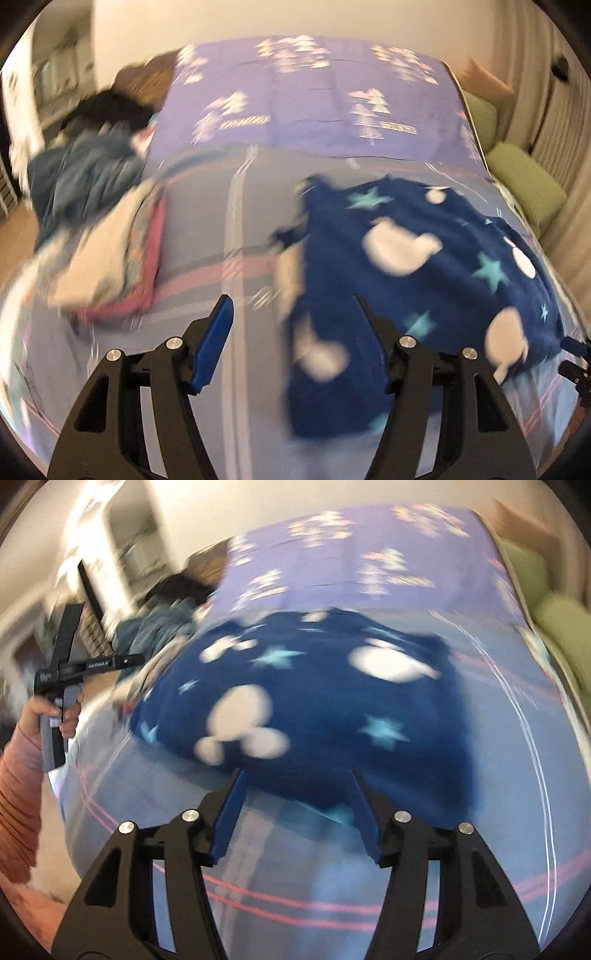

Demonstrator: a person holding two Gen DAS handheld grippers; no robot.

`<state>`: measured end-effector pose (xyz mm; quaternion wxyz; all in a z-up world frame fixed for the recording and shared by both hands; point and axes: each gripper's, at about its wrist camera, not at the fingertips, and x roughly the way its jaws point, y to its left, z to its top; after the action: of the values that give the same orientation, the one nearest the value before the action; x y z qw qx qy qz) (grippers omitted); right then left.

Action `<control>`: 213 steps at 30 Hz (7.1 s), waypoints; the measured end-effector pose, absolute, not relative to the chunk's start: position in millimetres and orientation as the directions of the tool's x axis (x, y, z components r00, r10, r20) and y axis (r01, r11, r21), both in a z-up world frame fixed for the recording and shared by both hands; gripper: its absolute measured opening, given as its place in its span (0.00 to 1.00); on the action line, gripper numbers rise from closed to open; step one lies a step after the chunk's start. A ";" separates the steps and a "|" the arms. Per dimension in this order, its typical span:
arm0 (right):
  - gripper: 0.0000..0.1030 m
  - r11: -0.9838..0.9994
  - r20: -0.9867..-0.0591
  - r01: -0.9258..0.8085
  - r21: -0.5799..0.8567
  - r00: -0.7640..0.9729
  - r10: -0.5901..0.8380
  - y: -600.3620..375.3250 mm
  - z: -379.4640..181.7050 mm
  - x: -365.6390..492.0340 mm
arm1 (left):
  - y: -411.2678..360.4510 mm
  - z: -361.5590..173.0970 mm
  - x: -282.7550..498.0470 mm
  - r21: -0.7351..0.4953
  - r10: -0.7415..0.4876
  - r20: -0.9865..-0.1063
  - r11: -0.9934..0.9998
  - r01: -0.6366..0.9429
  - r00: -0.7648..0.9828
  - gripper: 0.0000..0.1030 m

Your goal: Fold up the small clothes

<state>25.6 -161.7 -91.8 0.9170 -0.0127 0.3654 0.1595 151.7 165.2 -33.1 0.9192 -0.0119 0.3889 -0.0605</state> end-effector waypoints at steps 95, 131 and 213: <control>0.60 0.935 -0.729 -0.339 -0.106 0.666 0.159 -59.8 -119.2 29.1 | 187.4 -163.6 -41.8 -0.630 -0.717 -0.498 0.686 0.365 0.487 0.06; 0.80 0.356 -0.438 -0.500 -0.789 0.865 0.244 108.8 -188.2 -86.8 | 234.6 -160.6 165.8 -0.785 -0.709 -0.483 0.610 0.104 0.514 0.30; 0.86 0.501 -0.460 -0.454 -0.737 0.880 0.120 45.9 -173.7 -86.3 | 202.3 -108.2 -12.0 -0.751 -0.826 -0.388 0.540 0.379 0.409 0.07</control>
<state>-86.3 45.9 -173.7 0.8479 -0.4701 0.1774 0.1693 -12.0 202.3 -108.2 0.7880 -0.2892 0.3864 -0.3823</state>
